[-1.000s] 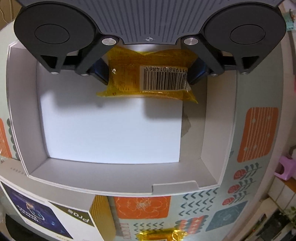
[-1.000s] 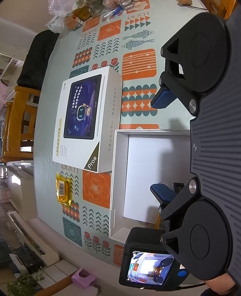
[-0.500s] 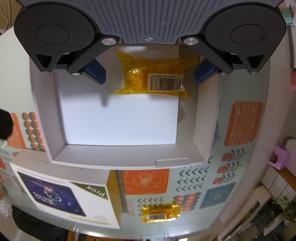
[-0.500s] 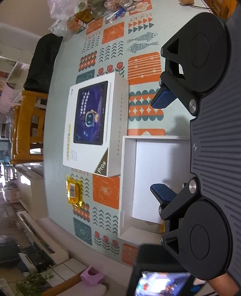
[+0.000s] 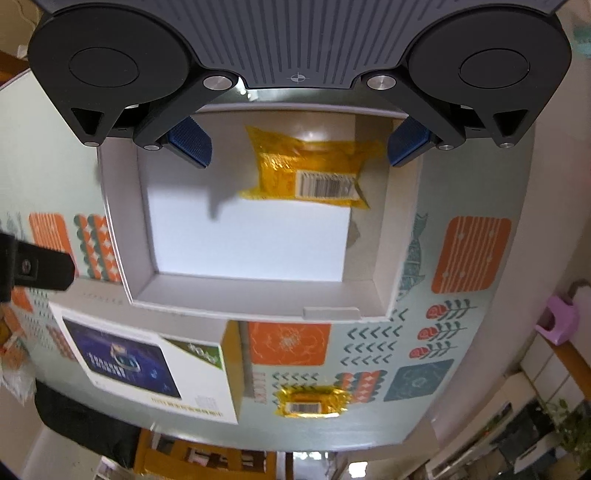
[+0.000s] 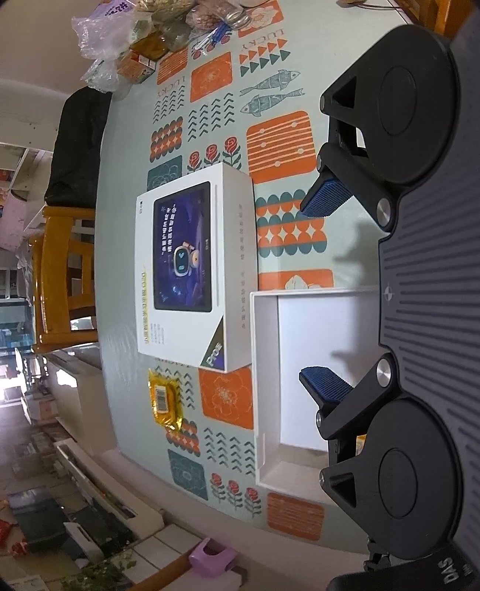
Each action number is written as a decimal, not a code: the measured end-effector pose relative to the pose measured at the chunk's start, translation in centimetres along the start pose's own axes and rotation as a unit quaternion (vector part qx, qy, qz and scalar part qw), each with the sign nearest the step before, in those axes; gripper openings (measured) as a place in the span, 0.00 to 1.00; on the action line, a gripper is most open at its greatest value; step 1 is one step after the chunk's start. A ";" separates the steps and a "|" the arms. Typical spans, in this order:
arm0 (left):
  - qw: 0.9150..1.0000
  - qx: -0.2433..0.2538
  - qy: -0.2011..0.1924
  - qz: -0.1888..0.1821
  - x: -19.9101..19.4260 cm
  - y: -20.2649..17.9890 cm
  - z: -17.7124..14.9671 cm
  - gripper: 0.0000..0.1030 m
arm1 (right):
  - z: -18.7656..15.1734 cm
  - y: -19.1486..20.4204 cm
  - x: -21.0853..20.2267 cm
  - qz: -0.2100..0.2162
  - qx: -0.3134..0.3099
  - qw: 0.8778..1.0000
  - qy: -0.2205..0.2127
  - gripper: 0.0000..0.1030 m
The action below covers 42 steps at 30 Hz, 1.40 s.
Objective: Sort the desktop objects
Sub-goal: 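Move the right tool to the other yellow snack pack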
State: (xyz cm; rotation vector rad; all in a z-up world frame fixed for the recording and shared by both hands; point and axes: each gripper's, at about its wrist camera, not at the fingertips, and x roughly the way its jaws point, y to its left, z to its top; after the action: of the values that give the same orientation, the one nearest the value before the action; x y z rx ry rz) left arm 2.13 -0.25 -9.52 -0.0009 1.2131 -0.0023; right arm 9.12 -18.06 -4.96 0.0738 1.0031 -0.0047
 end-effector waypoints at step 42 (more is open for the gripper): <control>0.998 0.055 0.025 -0.032 9.2 15.3 19.1 1.00 | 17.0 18.1 13.0 0.011 -0.037 0.999 0.025 1.00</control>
State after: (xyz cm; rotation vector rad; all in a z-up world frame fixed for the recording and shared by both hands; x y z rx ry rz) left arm 23.31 15.01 -11.48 0.0575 1.2610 -0.1265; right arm 31.09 -0.73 -5.74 0.0172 1.0510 0.0539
